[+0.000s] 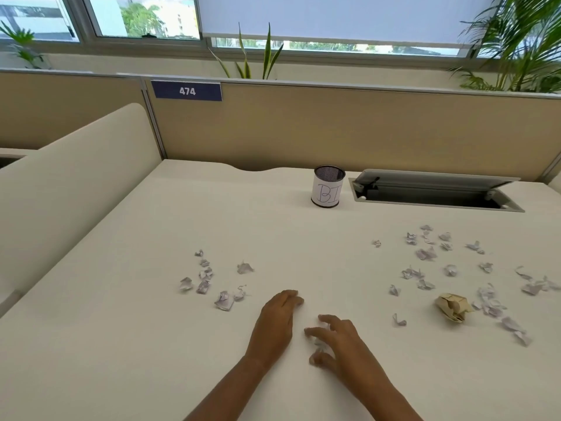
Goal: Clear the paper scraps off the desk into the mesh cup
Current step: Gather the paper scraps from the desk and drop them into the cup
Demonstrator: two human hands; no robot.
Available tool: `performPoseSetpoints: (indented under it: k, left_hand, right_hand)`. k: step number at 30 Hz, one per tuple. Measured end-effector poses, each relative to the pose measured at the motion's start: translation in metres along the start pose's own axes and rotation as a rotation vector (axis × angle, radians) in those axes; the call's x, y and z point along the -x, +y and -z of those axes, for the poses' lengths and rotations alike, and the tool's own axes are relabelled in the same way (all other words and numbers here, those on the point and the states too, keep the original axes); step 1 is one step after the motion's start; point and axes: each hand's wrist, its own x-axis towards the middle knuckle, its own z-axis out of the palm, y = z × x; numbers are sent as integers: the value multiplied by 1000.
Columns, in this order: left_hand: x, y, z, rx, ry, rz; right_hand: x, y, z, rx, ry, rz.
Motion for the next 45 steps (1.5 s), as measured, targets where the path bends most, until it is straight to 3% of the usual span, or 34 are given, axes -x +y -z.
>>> performPoseSetpoints:
  k: [7, 11, 18, 26, 35, 45]
  left_hand:
    - [-5, 1, 14, -126, -13, -100]
    - [-14, -5, 21, -353, 31, -28]
    - [-34, -14, 18, -479, -9, 85]
    - [-75, -13, -9, -483, -22, 123]
    - [-128, -33, -25, -479, 27, 47]
    - [-154, -55, -41, -305, -123, 171]
  right_hand:
    - [-25, -4, -9, 73, 215, -3]
    - [-46, 3, -6, 51, 276, -45]
    - [-98, 15, 28, -127, 356, -197]
    - [-168, 17, 99, -119, 541, -137]
    - [-240, 38, 156, -109, 702, -41]
    - [-319, 54, 177, -7, 594, -51]
